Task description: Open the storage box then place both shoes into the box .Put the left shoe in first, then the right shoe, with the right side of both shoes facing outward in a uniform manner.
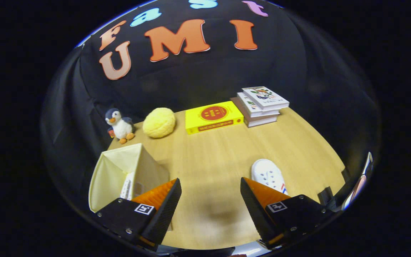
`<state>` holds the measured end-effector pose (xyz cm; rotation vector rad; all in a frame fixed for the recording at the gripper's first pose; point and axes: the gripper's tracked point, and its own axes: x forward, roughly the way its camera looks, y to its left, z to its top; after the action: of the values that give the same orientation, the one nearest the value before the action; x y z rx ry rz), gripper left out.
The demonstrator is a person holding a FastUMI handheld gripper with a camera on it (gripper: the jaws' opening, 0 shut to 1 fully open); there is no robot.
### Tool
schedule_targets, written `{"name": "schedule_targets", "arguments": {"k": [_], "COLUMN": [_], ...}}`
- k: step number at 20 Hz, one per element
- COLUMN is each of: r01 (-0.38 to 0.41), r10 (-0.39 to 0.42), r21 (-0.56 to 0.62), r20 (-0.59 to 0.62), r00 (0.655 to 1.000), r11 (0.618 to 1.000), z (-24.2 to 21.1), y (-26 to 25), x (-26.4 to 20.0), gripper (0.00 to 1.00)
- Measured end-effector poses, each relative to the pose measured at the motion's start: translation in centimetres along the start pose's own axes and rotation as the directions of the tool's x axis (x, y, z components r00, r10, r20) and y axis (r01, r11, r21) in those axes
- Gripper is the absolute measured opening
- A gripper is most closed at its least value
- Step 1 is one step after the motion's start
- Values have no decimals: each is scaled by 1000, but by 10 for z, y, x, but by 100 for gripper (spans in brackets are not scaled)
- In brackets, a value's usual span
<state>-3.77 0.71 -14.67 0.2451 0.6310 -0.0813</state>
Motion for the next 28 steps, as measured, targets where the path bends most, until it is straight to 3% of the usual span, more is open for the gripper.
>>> {"name": "schedule_targets", "arguments": {"k": [5,10,17,25,28], "r01": [78,94,46,-7,-31], "r10": [-78,-92,-55,-25,-8], "r21": [-9,12,-49,-123,-143], "r20": [-36,-105,-200,-258,-262], "r00": [996,990,978,966,965], "r11": [997,995,998,992,989], "z": [-20,-50,-93,-110,-112], "y": [-90,-138,-149,-145,-137], "x": [13,29,53,77,80], "gripper": [99,99,99,99,86]}}
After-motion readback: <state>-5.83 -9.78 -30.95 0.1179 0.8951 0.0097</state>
